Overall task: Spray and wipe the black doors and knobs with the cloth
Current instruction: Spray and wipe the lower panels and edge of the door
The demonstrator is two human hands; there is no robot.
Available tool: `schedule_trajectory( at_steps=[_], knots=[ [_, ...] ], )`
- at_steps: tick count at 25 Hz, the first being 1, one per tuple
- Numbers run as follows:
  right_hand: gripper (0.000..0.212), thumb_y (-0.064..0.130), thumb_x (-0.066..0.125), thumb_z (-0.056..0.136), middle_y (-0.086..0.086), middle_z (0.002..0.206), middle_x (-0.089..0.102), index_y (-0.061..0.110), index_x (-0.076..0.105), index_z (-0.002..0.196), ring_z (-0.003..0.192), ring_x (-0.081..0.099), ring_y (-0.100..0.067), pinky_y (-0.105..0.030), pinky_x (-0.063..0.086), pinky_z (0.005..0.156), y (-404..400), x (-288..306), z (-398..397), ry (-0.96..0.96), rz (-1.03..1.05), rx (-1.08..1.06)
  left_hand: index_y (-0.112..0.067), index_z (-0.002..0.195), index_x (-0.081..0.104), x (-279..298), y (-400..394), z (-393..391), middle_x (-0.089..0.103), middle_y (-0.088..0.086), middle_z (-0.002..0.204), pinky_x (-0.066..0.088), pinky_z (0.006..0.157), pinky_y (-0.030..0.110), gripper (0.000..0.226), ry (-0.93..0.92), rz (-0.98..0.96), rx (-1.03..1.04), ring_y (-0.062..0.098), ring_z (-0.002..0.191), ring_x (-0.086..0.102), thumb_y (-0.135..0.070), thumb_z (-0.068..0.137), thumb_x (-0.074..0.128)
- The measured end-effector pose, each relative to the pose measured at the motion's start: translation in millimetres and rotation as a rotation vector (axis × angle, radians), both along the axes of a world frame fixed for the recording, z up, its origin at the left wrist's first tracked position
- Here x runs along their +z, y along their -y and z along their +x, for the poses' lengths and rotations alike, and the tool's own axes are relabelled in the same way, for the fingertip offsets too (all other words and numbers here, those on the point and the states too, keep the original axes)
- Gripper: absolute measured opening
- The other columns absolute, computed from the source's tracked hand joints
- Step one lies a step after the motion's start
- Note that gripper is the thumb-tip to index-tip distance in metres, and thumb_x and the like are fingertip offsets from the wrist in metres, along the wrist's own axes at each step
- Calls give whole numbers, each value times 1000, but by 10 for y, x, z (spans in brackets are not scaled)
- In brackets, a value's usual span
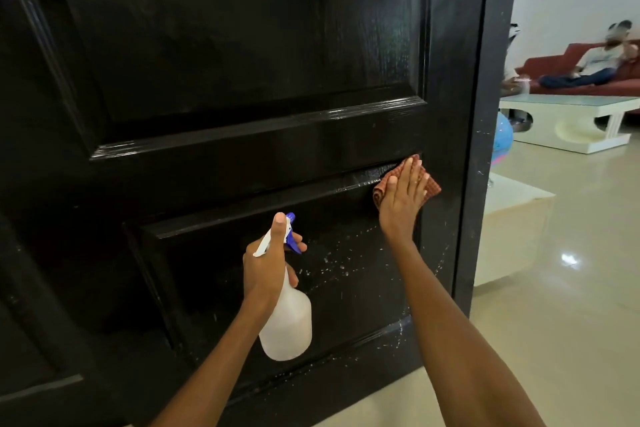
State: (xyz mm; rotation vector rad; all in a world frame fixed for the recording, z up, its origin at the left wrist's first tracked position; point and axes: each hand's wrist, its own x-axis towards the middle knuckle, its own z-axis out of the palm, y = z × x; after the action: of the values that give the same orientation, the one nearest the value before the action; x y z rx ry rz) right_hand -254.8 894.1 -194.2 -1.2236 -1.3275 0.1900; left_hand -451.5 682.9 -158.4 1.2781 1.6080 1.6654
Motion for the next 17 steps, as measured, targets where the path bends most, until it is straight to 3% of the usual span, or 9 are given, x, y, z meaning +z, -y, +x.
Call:
schedule_trajectory(
  at_steps=[2, 4, 7, 9, 13, 17],
  knots=[
    [66, 51, 12, 110, 0, 174, -8, 19, 4, 166, 159, -17, -26, -55, -7, 128, 129, -35, -271, 21, 41, 39, -13, 89, 71, -62, -27, 64, 76, 3, 86, 51, 51, 32, 61, 2, -10, -13, 26, 47, 57, -63, 94, 37],
    [60, 40, 21, 112, 1, 174, -9, 20, 6, 166, 159, -17, -26, -48, -16, 126, 313, -203, -511, 238, 163, 150, -13, 89, 71, -111, -42, 119, 76, 3, 85, 51, 51, 32, 61, 1, -19, -16, 26, 47, 57, -63, 94, 38],
    [59, 40, 25, 112, 2, 174, -1, 27, 4, 165, 160, -7, -27, -47, -7, 129, 273, -347, -423, 506, 317, 179, -12, 90, 71, -129, -78, 203, 75, 4, 86, 51, 50, 31, 64, -19, -30, -31, 25, 47, 57, -66, 91, 37],
    [60, 40, 25, 111, -1, 174, 1, 27, 3, 165, 160, -5, -28, -52, 0, 129, 123, -291, -247, 446, 290, 97, -12, 91, 71, -111, -120, 254, 75, 2, 85, 51, 52, 32, 64, -29, -30, -52, 24, 46, 57, -66, 90, 37],
    [61, 49, 14, 110, 7, 173, -10, 28, -3, 164, 158, -17, -20, -54, -3, 128, -143, -145, 87, -14, 95, 1, -12, 92, 71, -108, -191, 332, 75, 2, 85, 51, 51, 31, 65, -53, -26, -94, 21, 45, 57, -66, 87, 35],
    [67, 52, 11, 108, -1, 173, -10, 20, 1, 166, 158, -16, -22, -50, -9, 128, -299, 11, 106, -80, 11, -83, -12, 90, 72, -207, -286, 424, 75, 4, 86, 52, 53, 31, 66, -27, -64, -119, 21, 46, 56, -67, 84, 36]
  ],
)
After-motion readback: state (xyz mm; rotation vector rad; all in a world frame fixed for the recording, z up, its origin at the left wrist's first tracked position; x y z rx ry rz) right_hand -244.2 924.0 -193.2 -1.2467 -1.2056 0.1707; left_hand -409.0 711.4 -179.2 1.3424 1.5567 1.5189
